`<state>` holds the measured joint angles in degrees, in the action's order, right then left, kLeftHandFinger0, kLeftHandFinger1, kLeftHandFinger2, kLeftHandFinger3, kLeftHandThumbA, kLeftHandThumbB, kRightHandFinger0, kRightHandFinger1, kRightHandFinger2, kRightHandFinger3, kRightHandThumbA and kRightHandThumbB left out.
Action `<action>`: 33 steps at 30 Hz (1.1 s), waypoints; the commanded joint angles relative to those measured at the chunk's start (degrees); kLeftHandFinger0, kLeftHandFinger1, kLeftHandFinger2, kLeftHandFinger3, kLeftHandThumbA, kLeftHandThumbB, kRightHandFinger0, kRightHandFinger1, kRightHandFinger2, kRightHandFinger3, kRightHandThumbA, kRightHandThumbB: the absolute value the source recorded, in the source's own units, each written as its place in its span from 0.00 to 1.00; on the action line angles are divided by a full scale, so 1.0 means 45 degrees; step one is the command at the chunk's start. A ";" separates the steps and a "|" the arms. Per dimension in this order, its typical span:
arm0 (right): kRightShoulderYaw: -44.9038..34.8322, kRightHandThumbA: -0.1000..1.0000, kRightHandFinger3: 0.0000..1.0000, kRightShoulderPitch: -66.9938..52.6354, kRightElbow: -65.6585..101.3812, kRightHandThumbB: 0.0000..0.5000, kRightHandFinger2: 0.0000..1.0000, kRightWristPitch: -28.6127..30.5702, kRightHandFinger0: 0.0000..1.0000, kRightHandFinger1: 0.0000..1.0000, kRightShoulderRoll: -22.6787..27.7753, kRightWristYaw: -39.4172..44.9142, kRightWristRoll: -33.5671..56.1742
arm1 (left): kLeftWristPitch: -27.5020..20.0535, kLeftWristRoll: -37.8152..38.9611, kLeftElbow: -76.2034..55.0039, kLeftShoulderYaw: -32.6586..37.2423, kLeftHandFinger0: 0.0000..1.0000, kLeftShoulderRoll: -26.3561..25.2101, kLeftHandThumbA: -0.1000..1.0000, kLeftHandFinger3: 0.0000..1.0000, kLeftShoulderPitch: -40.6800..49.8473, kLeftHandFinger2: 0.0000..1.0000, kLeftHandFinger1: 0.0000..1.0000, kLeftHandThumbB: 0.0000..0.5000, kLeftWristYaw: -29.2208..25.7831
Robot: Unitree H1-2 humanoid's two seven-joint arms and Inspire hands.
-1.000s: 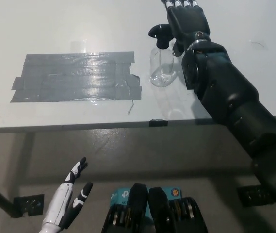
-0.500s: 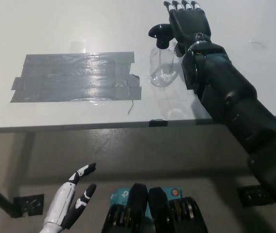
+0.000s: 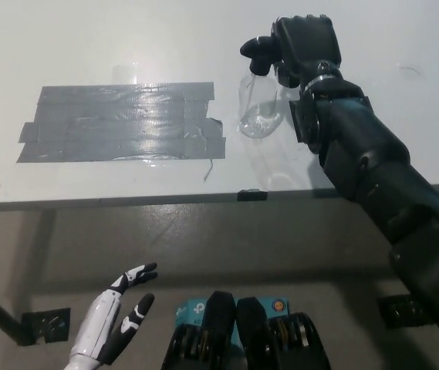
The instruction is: The robot grabs the black lid of the spray bottle on the desk and places it on the black area of the desk
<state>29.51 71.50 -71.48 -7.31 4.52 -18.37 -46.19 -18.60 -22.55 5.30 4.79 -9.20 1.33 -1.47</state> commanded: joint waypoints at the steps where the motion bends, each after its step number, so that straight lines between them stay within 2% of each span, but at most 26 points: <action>1: 0.0078 0.47 0.28 0.1105 0.0110 0.17 0.17 0.0283 0.00 0.03 -0.0024 -0.0995 0.0111 | -0.0495 0.0040 -0.0174 -0.0064 0.90 -0.0123 1.00 0.82 -0.0094 0.76 0.81 0.00 -0.0339; 2: 0.0083 0.55 0.26 0.1213 0.0158 0.15 0.14 0.0271 0.00 0.02 0.0042 -0.0918 0.0119 | -0.0418 0.0002 -0.0207 -0.0059 0.89 -0.0075 1.00 0.82 -0.0187 0.74 0.79 0.00 -0.0351; 5: 0.0107 0.55 0.24 0.1219 0.0142 0.15 0.12 0.0276 0.00 0.00 0.0042 -0.0937 0.0144 | -0.0419 0.0002 -0.0206 -0.0059 0.89 -0.0074 1.00 0.82 -0.0188 0.74 0.79 0.00 -0.0351; 6: 0.0029 0.60 0.17 0.1358 0.0397 0.09 0.07 0.0266 0.00 0.00 0.0145 -0.0945 0.0187 | -0.0507 -0.0194 -0.0161 -0.0035 0.88 -0.0117 1.00 0.81 -0.0266 0.73 0.78 0.00 -0.0433; 8: -0.0023 0.62 0.16 0.1413 0.0601 0.07 0.12 0.0190 0.00 0.03 0.0209 -0.0973 0.0217 | -0.0515 -0.0166 -0.0109 -0.0037 0.88 -0.0122 1.00 0.81 -0.0283 0.73 0.78 0.00 -0.0422; 10: -0.0037 0.62 0.18 0.1425 0.0692 0.05 0.26 0.0152 0.00 0.11 0.0235 -0.0982 0.0231 | -0.0517 -0.0148 -0.0086 -0.0042 0.87 -0.0121 1.00 0.81 -0.0288 0.74 0.78 0.00 -0.0412; 11: -0.0150 0.62 0.25 0.1621 0.1078 0.02 0.30 0.0104 0.00 0.14 0.0408 -0.1059 0.0245 | -0.0316 -0.0099 -0.0170 -0.0074 0.86 -0.0084 1.00 0.81 -0.0360 0.73 0.77 0.00 -0.0359; 14: -0.0396 0.60 0.27 0.1712 0.1479 0.02 0.31 0.0029 0.00 0.14 0.0548 -0.1027 0.0401 | -0.0397 -0.0128 -0.0109 -0.0089 0.84 -0.0073 1.00 0.80 -0.0408 0.72 0.76 0.00 -0.0430; 18: -0.0705 0.57 0.24 0.1775 0.2040 0.01 0.32 -0.0285 0.00 0.14 0.0762 -0.0896 0.0438 | -0.0507 -0.0181 -0.0038 -0.0077 0.83 -0.0103 1.00 0.80 -0.0434 0.73 0.75 0.00 -0.0460; 20: -0.1298 0.53 0.32 0.2014 0.2890 0.00 0.39 -0.0354 0.01 0.19 0.1293 -0.0945 0.0717 | -0.0493 -0.0287 -0.0011 -0.0089 0.83 -0.0140 1.00 0.80 -0.0464 0.72 0.75 0.00 -0.0498; 23: -0.1479 0.52 0.31 0.1970 0.3115 0.00 0.42 -0.0412 0.00 0.22 0.1331 -0.0869 0.0643 | -0.0483 -0.0307 -0.0015 -0.0105 0.84 -0.0138 1.00 0.80 -0.0470 0.72 0.75 0.00 -0.0496; 24: -0.1668 0.52 0.26 0.2012 0.3734 0.00 0.41 -0.0646 0.00 0.21 0.1667 -0.0577 0.0650 | -0.0601 -0.0270 0.0107 -0.0111 0.84 -0.0151 1.00 0.80 -0.0513 0.71 0.74 0.00 -0.0514; 25: -0.1990 0.51 0.15 0.2002 0.4413 0.00 0.41 -0.0795 0.01 0.21 0.2094 -0.0376 0.0758 | -0.0616 -0.0247 0.0156 -0.0109 0.84 -0.0145 1.00 0.80 -0.0525 0.71 0.74 0.00 -0.0504; 30: -0.2404 0.51 0.15 0.1839 0.5092 0.00 0.40 -0.0998 0.00 0.18 0.2295 0.0033 0.0897 | -0.0560 -0.0210 0.0109 -0.0125 0.83 -0.0136 1.00 0.80 -0.0492 0.70 0.74 0.00 -0.0448; 31: -0.2844 0.50 0.12 0.1755 0.5414 0.00 0.37 -0.1026 0.00 0.12 0.2570 -0.0007 0.1214 | -0.0671 -0.0338 0.0162 -0.0117 0.82 -0.0157 1.00 0.80 -0.0453 0.69 0.72 0.00 -0.0539; 33: -0.3137 0.50 0.10 0.1724 0.5463 0.00 0.36 -0.1059 0.00 0.12 0.2637 0.0085 0.1433 | -0.0616 -0.0423 0.0135 -0.0110 0.82 -0.0165 1.00 0.80 -0.0444 0.69 0.72 0.00 -0.0540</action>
<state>17.73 75.97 -49.79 -10.57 14.57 -18.93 -42.50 -18.92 -23.73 6.42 4.59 -9.21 -0.22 -1.50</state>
